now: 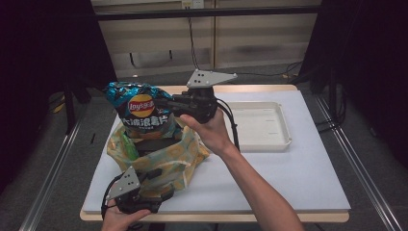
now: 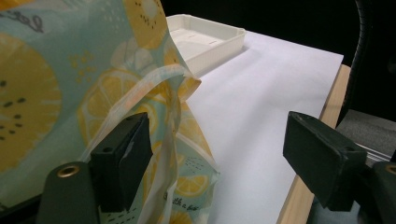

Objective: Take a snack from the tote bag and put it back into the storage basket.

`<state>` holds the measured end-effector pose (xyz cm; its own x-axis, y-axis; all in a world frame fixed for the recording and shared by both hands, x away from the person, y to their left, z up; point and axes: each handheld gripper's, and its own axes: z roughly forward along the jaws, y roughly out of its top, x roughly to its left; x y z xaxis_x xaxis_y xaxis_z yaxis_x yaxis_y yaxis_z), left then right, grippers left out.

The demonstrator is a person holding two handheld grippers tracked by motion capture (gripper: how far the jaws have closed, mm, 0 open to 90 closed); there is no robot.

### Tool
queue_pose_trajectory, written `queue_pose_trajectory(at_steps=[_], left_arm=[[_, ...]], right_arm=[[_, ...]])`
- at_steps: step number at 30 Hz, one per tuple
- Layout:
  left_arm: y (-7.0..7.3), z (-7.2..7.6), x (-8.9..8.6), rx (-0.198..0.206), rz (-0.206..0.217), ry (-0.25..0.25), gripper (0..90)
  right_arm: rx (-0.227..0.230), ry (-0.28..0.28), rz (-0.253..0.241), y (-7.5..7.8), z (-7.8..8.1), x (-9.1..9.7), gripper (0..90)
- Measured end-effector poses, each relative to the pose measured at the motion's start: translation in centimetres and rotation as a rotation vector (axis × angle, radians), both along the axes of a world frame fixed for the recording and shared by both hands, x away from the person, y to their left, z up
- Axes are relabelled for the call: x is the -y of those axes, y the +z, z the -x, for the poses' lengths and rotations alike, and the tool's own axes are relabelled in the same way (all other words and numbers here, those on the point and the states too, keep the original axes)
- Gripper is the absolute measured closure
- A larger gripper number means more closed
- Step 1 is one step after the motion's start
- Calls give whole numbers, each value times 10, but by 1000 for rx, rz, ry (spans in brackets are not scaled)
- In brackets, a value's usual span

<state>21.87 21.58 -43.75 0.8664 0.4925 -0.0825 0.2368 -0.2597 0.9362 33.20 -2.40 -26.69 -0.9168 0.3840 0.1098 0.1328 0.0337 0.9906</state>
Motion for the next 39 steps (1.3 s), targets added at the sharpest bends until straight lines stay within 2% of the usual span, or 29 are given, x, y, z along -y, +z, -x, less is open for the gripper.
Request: queue_pose_trajectory(at_steps=[6, 11, 12, 13, 16, 17, 22, 23, 25, 28, 30, 35, 36, 39], left_arm=[[-1, -1, 0, -5, -16, 3, 229], [-2, 0, 3, -10, -20, -4, 229], [-1, 1, 2, -4, -37, 27, 229], [-2, -1, 2, -12, -17, 3, 229], [-2, -1, 1, -12, -26, 21, 229], [-2, -1, -1, -15, -43, 37, 229], [-1, -1, 0, -2, -26, 14, 229], [0, 1, 0, -8, -27, 32, 229], [1, 1, -1, -3, -32, 14, 229], [1, 2, -2, 3, -37, 22, 234], [-1, 1, -2, -5, -16, 6, 236], [0, 2, -1, -3, -19, 1, 235], [1, 2, -1, -4, -29, 5, 229], [1, 3, -1, -3, -27, 7, 183]], right_arm=[[10, -7, -11, 10, -4, -3, 853], [21, -23, -32, 18, -6, 5, 854], [25, -26, -37, 20, -6, 7, 854], [23, -28, -41, 21, -6, 9, 854], [24, -28, -67, 27, -6, 23, 855], [21, -35, -75, 28, -7, 27, 855], [26, -76, -51, 29, -7, 46, 857], [20, -84, -59, 28, -7, 50, 858], [17, -94, -61, 27, -7, 58, 858], [13, -106, -72, 24, -6, 72, 859], [14, -120, -65, 22, -5, 81, 859], [12, -148, -70, 19, -9, 99, 859], [13, -154, -64, 19, -10, 102, 859], [15, -177, -56, 20, -11, 112, 859]])
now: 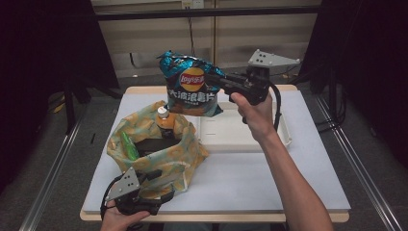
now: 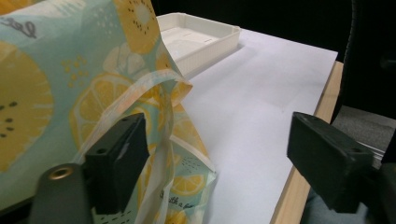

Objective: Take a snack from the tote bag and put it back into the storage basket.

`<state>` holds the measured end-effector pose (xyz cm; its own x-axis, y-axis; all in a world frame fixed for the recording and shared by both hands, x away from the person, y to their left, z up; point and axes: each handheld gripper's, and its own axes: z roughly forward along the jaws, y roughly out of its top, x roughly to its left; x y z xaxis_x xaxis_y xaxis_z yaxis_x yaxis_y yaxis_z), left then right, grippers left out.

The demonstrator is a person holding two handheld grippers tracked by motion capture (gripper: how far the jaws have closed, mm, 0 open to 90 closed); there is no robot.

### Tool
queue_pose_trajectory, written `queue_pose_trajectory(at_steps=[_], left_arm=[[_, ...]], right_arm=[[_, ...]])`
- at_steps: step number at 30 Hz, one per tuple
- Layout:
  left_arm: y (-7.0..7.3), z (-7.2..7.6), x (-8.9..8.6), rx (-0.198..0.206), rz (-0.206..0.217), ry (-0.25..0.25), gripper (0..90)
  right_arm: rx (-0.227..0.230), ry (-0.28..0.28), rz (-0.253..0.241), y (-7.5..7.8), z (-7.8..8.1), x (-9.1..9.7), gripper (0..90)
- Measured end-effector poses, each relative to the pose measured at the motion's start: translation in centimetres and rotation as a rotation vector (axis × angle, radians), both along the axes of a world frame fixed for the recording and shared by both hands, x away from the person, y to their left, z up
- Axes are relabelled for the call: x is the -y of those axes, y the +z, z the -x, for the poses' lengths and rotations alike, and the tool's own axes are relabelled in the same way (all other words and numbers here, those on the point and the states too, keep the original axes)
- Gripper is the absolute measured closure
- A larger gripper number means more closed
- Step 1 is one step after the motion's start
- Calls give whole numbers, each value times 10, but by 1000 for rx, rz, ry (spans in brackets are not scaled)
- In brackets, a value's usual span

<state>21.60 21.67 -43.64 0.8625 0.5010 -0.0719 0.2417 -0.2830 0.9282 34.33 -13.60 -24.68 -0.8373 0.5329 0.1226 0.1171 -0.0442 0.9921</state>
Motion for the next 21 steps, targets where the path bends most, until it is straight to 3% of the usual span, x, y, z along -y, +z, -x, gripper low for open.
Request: queue_pose_trajectory(at_steps=[5, 6, 8, 9, 11, 17, 19, 21], left_arm=[[0, 0, -2, 5, 1, 5, 178], [0, 0, -1, 0, 16, -16, 178], [2, 2, -1, 11, 0, -4, 178], [2, 2, 0, 14, 16, -31, 179], [2, 2, 0, 19, 10, -39, 193], [2, 1, -2, 8, 17, -27, 197], [2, 2, -3, 15, 0, 6, 191], [1, 0, -5, 7, 21, -19, 191]], right_arm=[[-6, -31, -4, -2, -2, 16, 859], [-6, -36, -2, -2, -2, 18, 859], [-4, -39, -9, -3, -2, 21, 859], [-1, -50, -17, -3, -2, 28, 860], [-2, -54, -27, -4, -2, 34, 860], [-34, -89, 19, -15, -12, 44, 859], [-55, -105, 28, -22, -18, 46, 859], [-64, -116, 34, -27, -21, 48, 859]])
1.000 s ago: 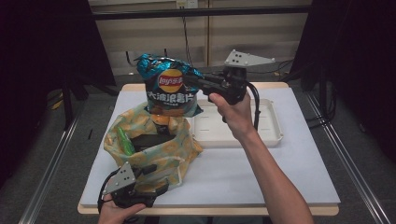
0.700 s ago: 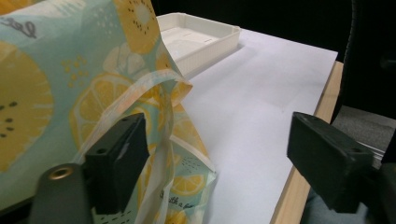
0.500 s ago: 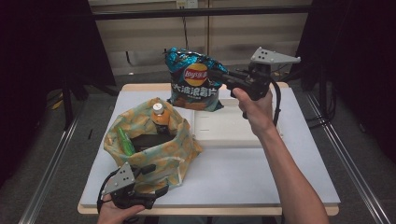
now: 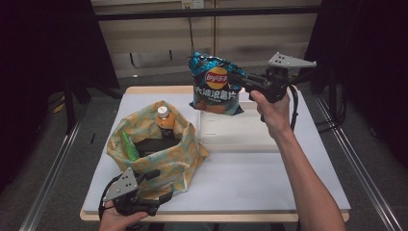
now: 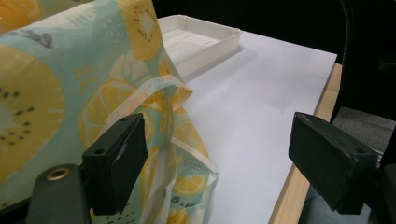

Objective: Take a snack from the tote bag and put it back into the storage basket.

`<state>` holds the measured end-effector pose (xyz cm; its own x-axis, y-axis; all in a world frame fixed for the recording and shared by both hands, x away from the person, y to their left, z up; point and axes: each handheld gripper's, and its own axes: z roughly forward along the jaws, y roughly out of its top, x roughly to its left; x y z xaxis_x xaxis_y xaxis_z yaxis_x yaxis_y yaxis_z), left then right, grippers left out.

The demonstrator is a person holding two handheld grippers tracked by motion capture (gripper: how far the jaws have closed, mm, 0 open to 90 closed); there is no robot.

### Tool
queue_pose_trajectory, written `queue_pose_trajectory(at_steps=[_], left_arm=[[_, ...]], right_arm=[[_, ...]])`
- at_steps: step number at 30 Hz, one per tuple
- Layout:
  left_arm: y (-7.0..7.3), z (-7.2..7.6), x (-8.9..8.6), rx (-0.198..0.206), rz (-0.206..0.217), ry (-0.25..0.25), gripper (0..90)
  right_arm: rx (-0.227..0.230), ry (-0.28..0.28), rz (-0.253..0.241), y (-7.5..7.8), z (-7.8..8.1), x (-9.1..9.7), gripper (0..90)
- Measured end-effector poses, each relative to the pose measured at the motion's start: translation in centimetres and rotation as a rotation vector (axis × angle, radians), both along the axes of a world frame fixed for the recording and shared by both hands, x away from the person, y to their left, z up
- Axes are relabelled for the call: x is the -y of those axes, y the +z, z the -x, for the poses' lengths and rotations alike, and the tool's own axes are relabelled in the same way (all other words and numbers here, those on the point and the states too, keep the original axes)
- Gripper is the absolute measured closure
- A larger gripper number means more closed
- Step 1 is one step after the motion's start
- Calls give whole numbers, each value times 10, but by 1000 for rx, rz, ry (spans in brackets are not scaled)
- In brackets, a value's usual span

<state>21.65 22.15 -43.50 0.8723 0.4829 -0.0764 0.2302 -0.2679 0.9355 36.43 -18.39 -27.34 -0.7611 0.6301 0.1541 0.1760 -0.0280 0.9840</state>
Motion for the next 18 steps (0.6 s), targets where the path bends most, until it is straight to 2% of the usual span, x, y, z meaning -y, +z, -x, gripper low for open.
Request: queue_pose_trajectory(at_steps=[9, 13, 14, 16, 18], left_arm=[[1, -1, -1, -3, -6, 22, 169], [0, -2, 0, -7, -13, 12, 166], [1, 0, 0, -2, -29, 21, 166], [1, 0, 1, -6, -23, 15, 165], [1, -1, 1, -9, -23, 31, 154]], right_arm=[[-33, -16, 9, -21, -15, 10, 858], [-49, -28, 13, -30, -22, 14, 857], [-56, -38, 16, -33, -24, 15, 856], [-63, -43, 27, -40, -26, 15, 856], [-73, -46, 43, -46, -29, 14, 857]])
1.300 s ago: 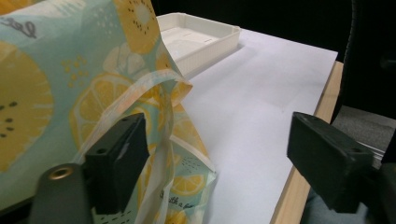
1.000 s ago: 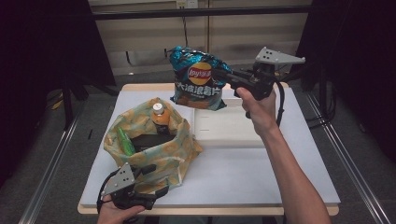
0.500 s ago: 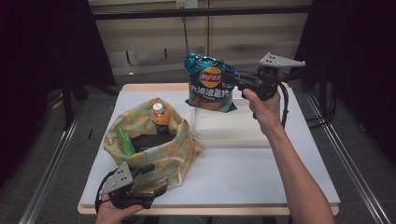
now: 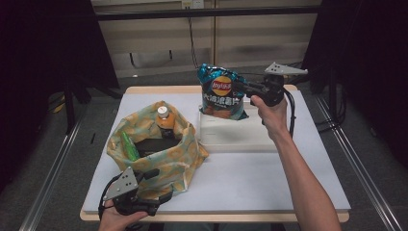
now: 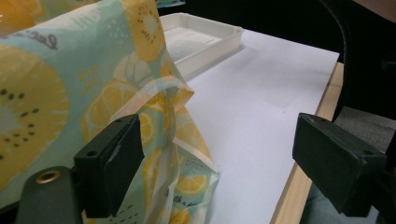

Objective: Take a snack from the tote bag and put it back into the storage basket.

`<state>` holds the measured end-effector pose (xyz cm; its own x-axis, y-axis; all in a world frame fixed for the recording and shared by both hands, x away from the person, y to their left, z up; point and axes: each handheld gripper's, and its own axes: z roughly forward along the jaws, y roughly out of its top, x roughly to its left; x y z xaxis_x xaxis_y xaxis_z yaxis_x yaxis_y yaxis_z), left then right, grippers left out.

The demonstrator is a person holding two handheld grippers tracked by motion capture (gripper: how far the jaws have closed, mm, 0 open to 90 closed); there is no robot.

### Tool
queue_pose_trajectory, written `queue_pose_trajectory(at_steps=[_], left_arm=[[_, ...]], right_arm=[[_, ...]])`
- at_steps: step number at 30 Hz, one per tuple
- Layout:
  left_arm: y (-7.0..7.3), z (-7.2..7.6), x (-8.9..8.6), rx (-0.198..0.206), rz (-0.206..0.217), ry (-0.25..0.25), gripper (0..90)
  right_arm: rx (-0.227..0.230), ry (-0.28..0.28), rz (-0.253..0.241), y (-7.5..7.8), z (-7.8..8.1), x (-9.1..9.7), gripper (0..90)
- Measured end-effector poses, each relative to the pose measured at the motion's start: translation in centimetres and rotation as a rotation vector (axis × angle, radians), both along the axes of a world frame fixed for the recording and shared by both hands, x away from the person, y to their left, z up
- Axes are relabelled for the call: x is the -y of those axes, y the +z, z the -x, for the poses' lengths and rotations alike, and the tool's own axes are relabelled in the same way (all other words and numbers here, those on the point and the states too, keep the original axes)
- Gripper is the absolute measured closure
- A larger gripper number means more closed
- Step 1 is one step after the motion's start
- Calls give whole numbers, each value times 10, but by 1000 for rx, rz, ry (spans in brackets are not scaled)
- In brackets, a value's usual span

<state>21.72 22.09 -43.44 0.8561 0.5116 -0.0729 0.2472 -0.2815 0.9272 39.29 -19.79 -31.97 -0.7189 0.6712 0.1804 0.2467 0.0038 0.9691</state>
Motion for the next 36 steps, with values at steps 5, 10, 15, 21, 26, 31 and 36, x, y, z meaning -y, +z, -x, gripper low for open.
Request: queue_pose_trajectory(at_steps=[5, 10, 15, 21, 26, 31, 36], left_arm=[[0, -3, -3, -1, 19, 0, 146], [0, -5, -6, -2, 9, 20, 136], [0, -5, -6, 0, 11, 13, 133], [1, -4, -7, 3, 3, 27, 131], [1, -4, -7, 3, 6, 29, 131], [1, -6, -7, 4, 10, 21, 131], [0, -6, -6, -1, 28, 13, 131]], right_arm=[[-24, -4, -13, -13, -8, 1, 856], [-44, -13, -1, -26, -16, 2, 855], [-65, -17, 2, -34, -22, 2, 855], [-79, -26, 14, -43, -31, 1, 854], [-98, -22, 26, -53, -37, -3, 854], [-109, -20, 24, -60, -43, -7, 851], [-117, -29, 16, -64, -47, -3, 851]])
